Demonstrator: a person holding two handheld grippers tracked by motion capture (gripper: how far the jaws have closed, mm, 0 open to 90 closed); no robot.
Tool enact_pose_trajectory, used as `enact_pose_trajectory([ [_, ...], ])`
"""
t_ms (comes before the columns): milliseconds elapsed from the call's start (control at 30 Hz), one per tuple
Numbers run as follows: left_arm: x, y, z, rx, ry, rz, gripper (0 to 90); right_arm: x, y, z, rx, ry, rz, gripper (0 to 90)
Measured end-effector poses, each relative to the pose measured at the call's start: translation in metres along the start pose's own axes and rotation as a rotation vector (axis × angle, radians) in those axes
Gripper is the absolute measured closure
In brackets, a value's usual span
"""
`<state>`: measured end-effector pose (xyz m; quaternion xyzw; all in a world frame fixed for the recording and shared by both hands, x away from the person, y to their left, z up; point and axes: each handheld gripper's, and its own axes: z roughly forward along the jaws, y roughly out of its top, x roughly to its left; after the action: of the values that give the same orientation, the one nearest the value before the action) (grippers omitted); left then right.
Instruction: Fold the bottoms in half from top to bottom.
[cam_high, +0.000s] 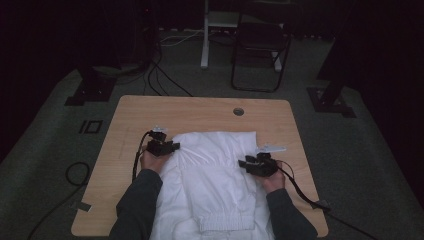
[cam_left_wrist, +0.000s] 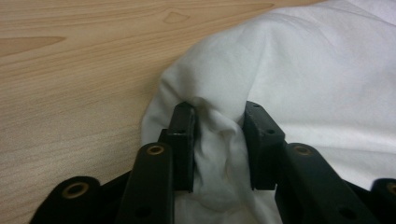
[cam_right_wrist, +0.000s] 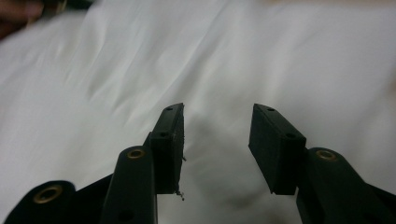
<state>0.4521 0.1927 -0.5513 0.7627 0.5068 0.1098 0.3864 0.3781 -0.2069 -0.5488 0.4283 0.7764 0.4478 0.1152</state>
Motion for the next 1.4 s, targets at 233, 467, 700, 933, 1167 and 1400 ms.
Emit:
enact_pose_trajectory([
  [233,-0.003,0.000,0.001,-0.007,0.017,0.011,62.7,-0.057,0.045,-0.005,-0.090,-0.117,0.102,42.4],
  [467,-0.006,0.001,0.002,-0.004,0.046,0.024,56.8,-0.088,0.057,0.033,-0.022,-0.141,0.155,29.7],
  [700,-0.002,0.005,-0.005,-0.036,0.132,-0.051,25.5,-0.092,0.056,0.055,0.012,-0.119,0.203,32.9],
  [933,0.007,0.008,0.002,-0.009,0.129,-0.085,14.7,-0.084,0.050,0.059,0.034,-0.111,0.162,45.3],
  [1167,0.014,0.010,-0.009,-0.068,0.097,-0.129,15.2,-0.083,0.050,0.059,0.064,-0.079,0.172,76.9],
  [1400,0.015,0.015,-0.014,-0.087,0.086,-0.124,21.0,-0.083,0.049,0.060,0.063,-0.080,0.197,82.2],
])
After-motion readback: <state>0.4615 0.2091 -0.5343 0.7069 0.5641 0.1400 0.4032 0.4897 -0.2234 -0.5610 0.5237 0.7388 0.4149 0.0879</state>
